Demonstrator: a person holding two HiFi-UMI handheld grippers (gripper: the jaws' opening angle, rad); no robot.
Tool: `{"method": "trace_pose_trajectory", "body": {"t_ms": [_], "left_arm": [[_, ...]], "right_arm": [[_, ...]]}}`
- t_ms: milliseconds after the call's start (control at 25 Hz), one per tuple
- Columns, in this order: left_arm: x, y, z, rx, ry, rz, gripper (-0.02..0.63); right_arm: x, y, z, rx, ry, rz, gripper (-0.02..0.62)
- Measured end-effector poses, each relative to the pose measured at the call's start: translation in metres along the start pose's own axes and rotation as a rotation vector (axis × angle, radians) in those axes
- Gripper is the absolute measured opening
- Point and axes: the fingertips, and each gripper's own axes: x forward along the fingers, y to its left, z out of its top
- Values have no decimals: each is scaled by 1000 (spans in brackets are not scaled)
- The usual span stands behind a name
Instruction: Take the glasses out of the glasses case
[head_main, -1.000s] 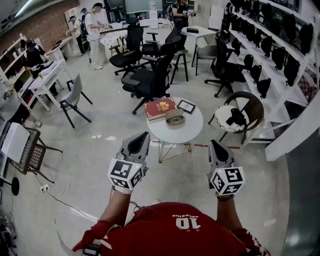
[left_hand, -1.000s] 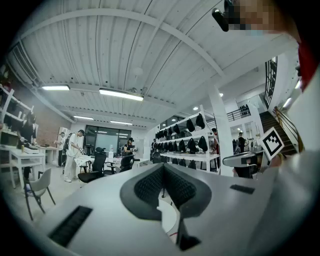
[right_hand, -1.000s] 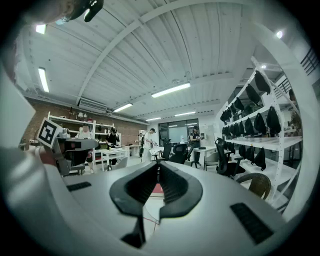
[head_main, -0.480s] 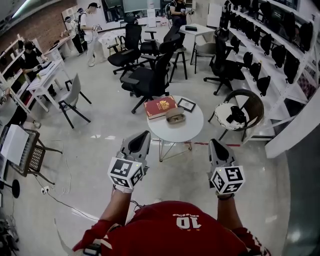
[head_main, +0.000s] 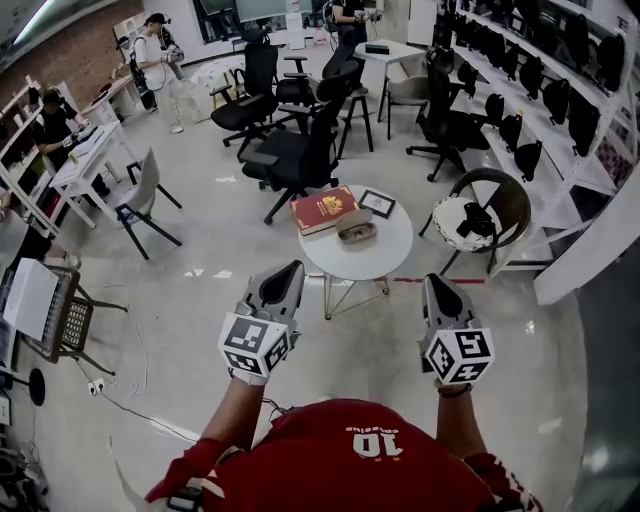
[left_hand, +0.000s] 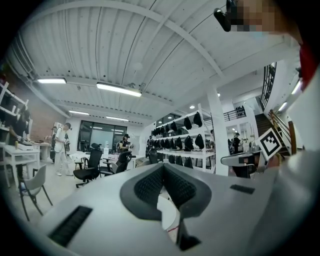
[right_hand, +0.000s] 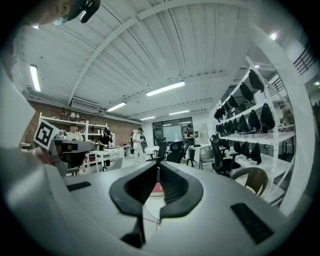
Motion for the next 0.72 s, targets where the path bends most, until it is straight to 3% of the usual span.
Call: {"method": "trace_pose_trajectory", "body": {"t_ms": [720], "left_arm": [[-31,55,-39,-54,13,-14,8]], "right_arm": [[26,53,-29,-71,91,-7,27]]}}
